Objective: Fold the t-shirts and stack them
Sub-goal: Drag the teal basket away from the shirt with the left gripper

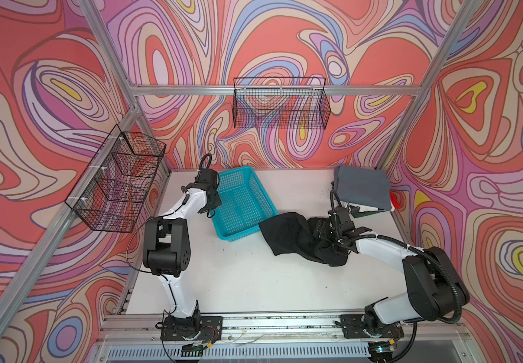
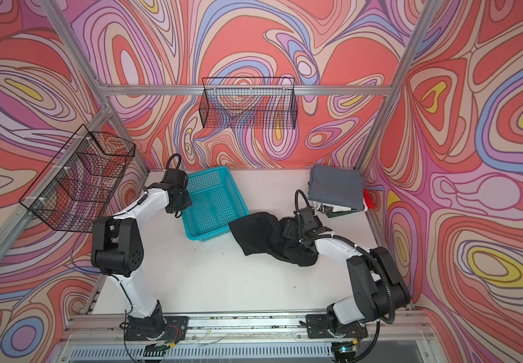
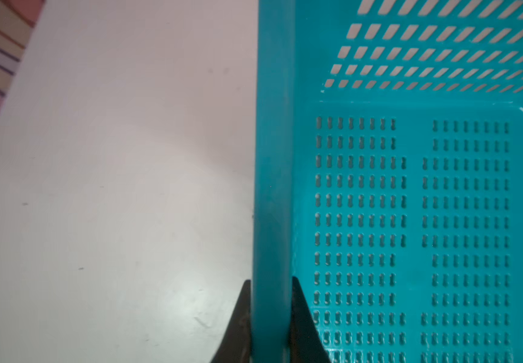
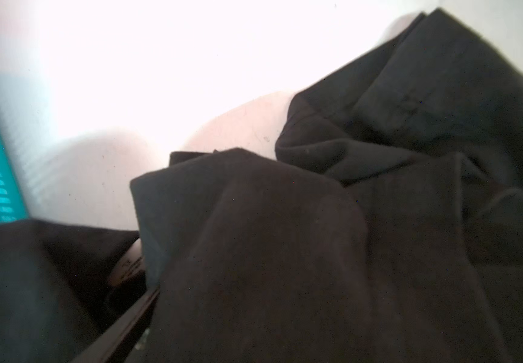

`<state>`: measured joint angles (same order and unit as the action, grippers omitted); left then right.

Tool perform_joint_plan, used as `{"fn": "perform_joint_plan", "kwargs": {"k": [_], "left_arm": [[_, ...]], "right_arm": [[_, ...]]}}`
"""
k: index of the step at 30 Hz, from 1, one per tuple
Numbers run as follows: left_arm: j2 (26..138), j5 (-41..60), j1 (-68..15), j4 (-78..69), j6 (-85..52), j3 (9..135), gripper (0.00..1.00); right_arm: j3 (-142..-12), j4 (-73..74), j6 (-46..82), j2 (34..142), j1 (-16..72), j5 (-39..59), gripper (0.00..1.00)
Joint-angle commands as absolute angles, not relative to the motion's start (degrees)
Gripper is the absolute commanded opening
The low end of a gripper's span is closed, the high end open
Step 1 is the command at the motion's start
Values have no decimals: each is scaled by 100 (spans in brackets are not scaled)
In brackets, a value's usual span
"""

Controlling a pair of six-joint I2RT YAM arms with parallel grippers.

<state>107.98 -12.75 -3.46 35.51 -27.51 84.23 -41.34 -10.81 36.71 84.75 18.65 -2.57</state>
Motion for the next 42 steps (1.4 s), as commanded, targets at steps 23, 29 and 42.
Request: {"fn": "perform_joint_plan", "kwargs": {"k": [23, 29, 42], "left_arm": [[10141, -2642, -314, 4441, -1965, 9164, 89], [9813, -1867, -1246, 4388, -2277, 9013, 93], [11551, -942, -2027, 4666, -2416, 10447, 93]], "right_arm": [[-3999, -1180, 3603, 8116, 1852, 166, 92], [-3956, -954, 3683, 8095, 1849, 442, 94], [-3820, -761, 3742, 7589, 1848, 653, 98]]}}
